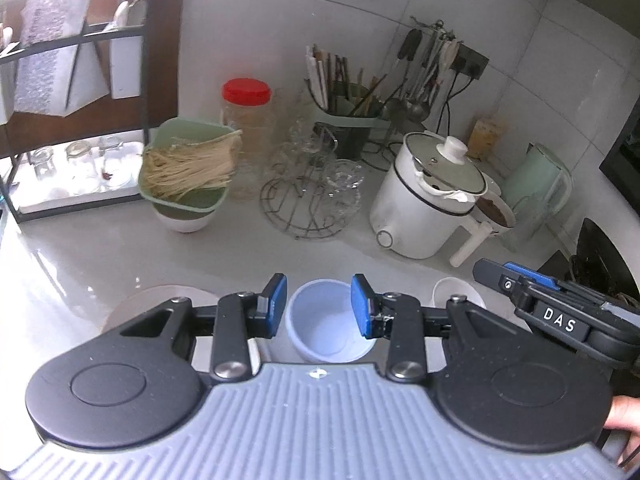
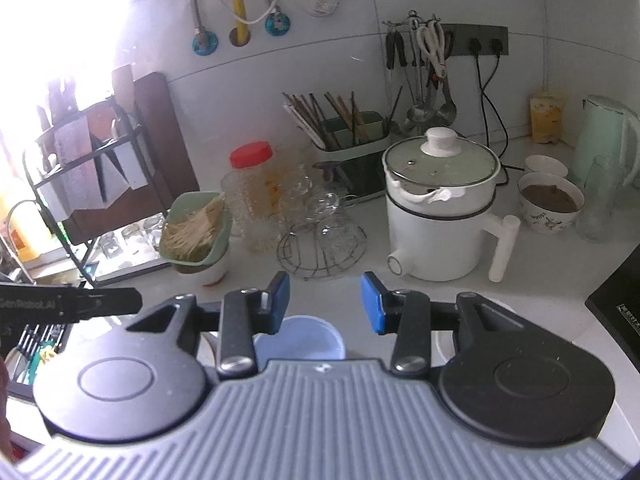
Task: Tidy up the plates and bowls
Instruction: 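Raise both grippers away from the nested blue bowls, then move both grippers down toward the white ceramic bowl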
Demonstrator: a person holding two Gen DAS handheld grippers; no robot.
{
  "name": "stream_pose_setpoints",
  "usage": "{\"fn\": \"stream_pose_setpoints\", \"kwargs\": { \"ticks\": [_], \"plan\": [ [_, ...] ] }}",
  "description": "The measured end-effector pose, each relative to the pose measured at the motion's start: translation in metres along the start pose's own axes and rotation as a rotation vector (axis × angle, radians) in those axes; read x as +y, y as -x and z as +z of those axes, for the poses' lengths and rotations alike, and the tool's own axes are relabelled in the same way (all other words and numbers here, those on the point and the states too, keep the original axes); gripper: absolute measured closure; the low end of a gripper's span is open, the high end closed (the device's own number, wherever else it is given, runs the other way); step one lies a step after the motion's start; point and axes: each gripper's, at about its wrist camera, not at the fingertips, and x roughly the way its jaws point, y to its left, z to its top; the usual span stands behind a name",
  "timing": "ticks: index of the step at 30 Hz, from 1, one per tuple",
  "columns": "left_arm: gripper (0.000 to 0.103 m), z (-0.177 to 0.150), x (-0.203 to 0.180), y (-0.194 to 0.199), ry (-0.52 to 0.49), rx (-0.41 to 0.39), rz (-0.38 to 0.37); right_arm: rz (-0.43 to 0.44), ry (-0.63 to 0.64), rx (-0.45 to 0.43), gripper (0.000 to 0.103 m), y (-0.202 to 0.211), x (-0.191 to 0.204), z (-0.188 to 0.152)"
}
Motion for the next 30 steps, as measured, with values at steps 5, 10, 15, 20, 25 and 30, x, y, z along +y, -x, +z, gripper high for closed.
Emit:
{"fn": "stream_pose_setpoints", "kwargs": {
  "ticks": [5,10,15,20,25,30],
  "plan": [
    [0.062,0.002,-0.023,-0.019,-0.002,0.012,-0.027,-0.025,0.011,0.004,0.061,-0.003,-0.025,0.002],
    [0.062,-0.003,-0.052,-0.043,-0.022,0.061,-0.039,-0.042,-0.012,0.028,0.061,-0.003,-0.053,0.001],
    [0.062,0.000,-0.075,-0.069,-0.063,0.092,-0.048,-0.072,-0.044,0.032,0.061,-0.007,-0.081,-0.003],
    [0.062,0.002,-0.102,-0.108,-0.152,0.131,-0.079,-0.129,-0.067,0.034,0.061,-0.017,-0.109,-0.010],
    [0.059,0.001,-0.122,-0.154,-0.185,0.192,-0.126,-0.171,-0.060,0.067,0.061,-0.031,-0.132,-0.022],
    [0.044,-0.006,-0.140,-0.198,-0.212,0.277,-0.130,-0.170,-0.047,0.091,0.060,-0.046,-0.149,-0.029]
  ]
}}
